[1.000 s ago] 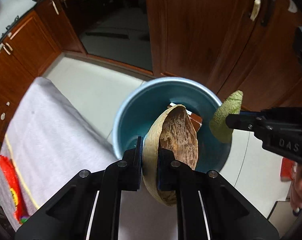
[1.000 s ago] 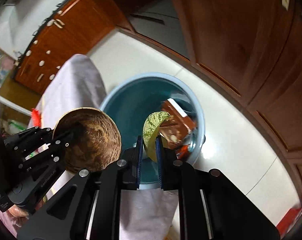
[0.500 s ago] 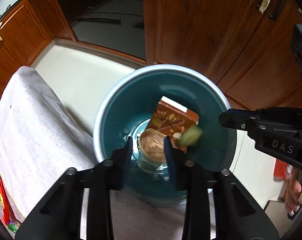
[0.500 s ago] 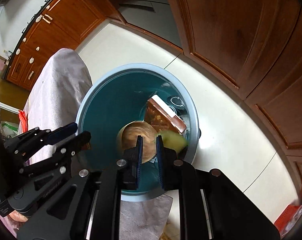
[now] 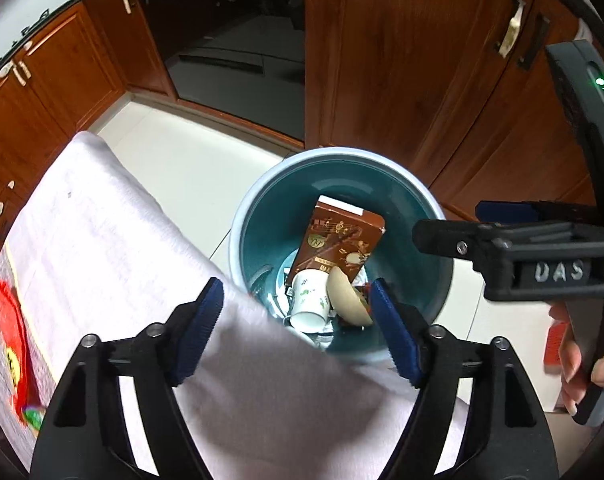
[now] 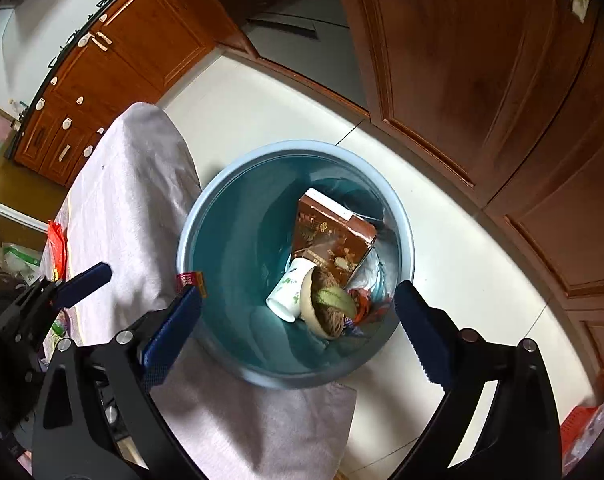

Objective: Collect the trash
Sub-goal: 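Move both grippers back toward the water bottle and corn husks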

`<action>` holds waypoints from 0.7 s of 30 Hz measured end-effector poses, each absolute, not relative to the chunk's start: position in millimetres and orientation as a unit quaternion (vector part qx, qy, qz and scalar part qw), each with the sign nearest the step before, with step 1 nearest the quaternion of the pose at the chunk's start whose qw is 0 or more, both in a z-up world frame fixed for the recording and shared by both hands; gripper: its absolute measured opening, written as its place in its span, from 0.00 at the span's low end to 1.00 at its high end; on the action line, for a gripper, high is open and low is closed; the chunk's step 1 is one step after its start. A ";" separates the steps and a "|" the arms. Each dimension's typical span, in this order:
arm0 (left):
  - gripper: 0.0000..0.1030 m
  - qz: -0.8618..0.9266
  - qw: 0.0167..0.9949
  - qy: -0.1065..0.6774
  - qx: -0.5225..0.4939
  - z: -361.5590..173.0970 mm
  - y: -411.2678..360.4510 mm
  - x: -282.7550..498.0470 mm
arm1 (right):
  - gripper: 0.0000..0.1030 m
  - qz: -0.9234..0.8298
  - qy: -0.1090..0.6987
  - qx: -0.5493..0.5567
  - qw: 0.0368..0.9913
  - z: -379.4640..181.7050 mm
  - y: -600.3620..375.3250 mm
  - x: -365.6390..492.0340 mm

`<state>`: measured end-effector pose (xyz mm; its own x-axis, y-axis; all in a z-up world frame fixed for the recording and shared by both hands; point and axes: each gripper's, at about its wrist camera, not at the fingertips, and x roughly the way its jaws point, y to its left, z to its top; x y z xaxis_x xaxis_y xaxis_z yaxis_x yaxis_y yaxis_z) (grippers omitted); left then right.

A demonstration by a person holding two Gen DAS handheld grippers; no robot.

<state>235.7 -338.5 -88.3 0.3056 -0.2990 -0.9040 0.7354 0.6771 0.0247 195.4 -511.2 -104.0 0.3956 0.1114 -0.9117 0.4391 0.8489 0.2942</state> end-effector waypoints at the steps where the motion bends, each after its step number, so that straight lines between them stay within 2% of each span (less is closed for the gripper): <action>1: 0.80 -0.333 0.779 0.486 0.217 -83.6 -331.3 232.0 | 0.90 -0.105 0.541 0.253 0.795 -101.0 -508.3 193.9; 5: 0.91 -0.328 0.792 0.478 0.191 -68.0 -304.4 220.4 | 0.90 -0.100 0.535 0.244 0.802 -84.2 -489.1 184.5; 21: 0.94 -0.245 0.845 0.466 0.094 -26.4 -123.6 193.9 | 0.91 -0.003 0.535 0.167 0.828 -28.8 -333.7 182.3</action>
<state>193.9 -123.6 -26.4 0.4461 -0.3255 -0.8337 0.5013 0.8626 -0.0685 182.3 -333.7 -28.8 0.4282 0.1737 -0.8868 0.1832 0.9443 0.2735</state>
